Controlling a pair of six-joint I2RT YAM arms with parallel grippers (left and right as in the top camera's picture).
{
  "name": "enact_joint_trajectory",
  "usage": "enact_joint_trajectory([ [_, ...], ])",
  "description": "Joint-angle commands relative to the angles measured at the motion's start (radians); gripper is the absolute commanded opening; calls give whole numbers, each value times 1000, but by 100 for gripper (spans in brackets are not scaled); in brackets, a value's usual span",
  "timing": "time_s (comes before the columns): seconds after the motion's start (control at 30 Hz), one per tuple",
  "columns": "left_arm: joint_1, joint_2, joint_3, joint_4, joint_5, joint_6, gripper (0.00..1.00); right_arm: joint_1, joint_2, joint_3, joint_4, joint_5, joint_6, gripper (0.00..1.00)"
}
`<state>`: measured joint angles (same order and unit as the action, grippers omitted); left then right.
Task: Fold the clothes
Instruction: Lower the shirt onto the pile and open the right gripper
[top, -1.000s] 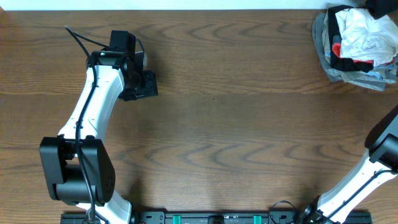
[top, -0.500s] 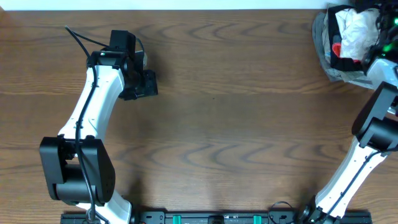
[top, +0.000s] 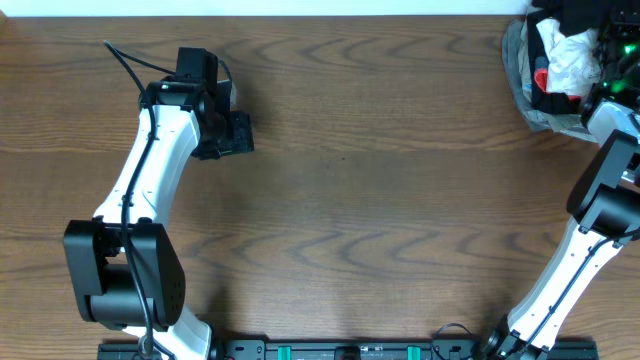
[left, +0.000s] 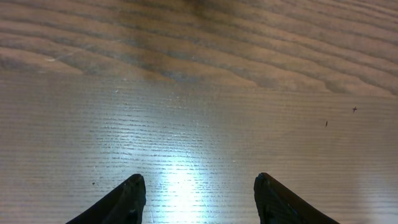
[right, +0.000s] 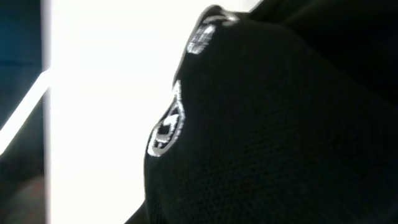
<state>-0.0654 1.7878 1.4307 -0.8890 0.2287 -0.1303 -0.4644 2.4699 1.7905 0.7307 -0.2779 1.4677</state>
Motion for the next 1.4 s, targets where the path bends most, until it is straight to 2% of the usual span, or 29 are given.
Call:
enact_joint_trajectory([
  [0.0, 3, 7, -9, 5, -13, -2, 58, -8, -17, 26, -54, -48, 3, 9],
  [0.1, 3, 7, -9, 13, -13, -2, 58, -8, -17, 26, -160, -71, 26, 14],
  [0.2, 3, 7, -9, 16, -13, -2, 58, -8, -17, 26, -283, -94, 61, 28],
  [0.23, 3, 7, -9, 16, -13, -2, 58, -8, -17, 26, -333, -102, 63, 41],
  [0.3, 3, 7, -9, 16, -13, -2, 58, -8, -17, 26, -401, -114, 62, 56],
  [0.37, 3, 7, -9, 16, -13, -2, 58, -8, -17, 26, -456, -123, 61, 81],
  [0.43, 3, 7, -9, 16, -13, -2, 58, -8, -17, 26, -464, -131, 59, 97],
  [0.47, 3, 7, -9, 16, -13, -2, 58, -9, -18, 26, -461, -136, 57, 99],
  [0.8, 3, 7, -9, 31, -13, -2, 58, -19, -111, 26, -477, -200, 58, 99],
  [1.03, 3, 7, -9, 42, -13, -2, 58, -35, -233, 26, -673, -334, 11, 99],
  [1.2, 3, 7, -9, 43, -13, -1, 58, -49, -301, 26, -916, -378, -141, 99],
  [1.37, 3, 7, -9, 43, -13, -2, 58, -46, -371, 26, -1067, -410, -474, 99],
])
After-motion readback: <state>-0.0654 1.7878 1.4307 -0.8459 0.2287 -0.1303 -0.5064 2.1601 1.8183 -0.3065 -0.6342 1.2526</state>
